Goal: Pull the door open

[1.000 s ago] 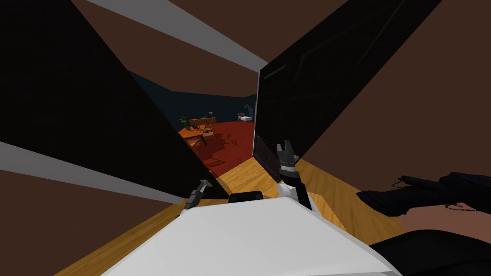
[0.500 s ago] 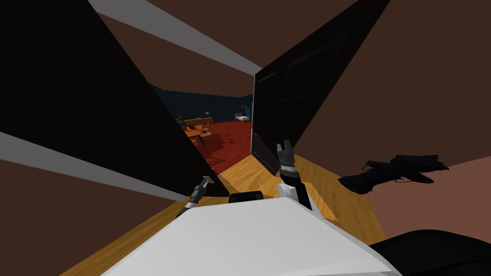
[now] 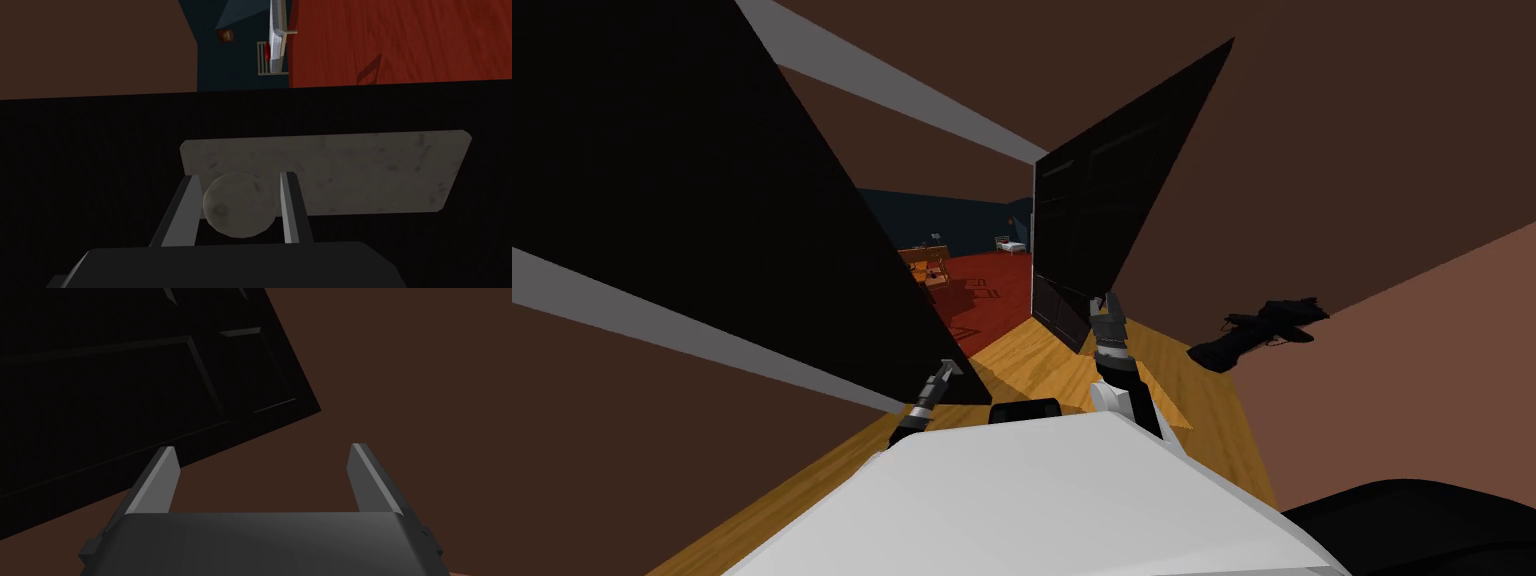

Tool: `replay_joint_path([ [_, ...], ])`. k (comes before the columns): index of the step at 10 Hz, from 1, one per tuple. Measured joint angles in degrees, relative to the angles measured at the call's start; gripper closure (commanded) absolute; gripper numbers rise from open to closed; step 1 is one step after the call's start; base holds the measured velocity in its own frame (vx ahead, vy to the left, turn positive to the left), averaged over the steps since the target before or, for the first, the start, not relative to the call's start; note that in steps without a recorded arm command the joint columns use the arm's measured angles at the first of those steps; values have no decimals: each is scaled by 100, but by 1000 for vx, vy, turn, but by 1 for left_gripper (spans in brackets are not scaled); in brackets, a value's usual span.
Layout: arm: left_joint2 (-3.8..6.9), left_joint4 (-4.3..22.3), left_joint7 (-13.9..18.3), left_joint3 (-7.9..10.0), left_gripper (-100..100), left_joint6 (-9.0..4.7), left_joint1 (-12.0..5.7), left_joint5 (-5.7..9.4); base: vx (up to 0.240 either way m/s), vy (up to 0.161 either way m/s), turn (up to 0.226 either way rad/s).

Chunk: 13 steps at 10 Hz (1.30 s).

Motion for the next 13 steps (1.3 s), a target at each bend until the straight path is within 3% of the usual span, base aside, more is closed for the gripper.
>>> replay_joint_path([
  [2, -23, 204, -9, -50, 100, 29, -233, 12, -191, 66, -98],
  [7, -61, 290, -35, -133, 100, 191, -483, 29, -156, 62, -85],
  [12, 135, 391, 104, -220, 100, -262, -236, -20, -175, 70, -139],
  [13, 165, 555, 136, -241, 100, -417, -264, -32, -193, 88, -163],
])
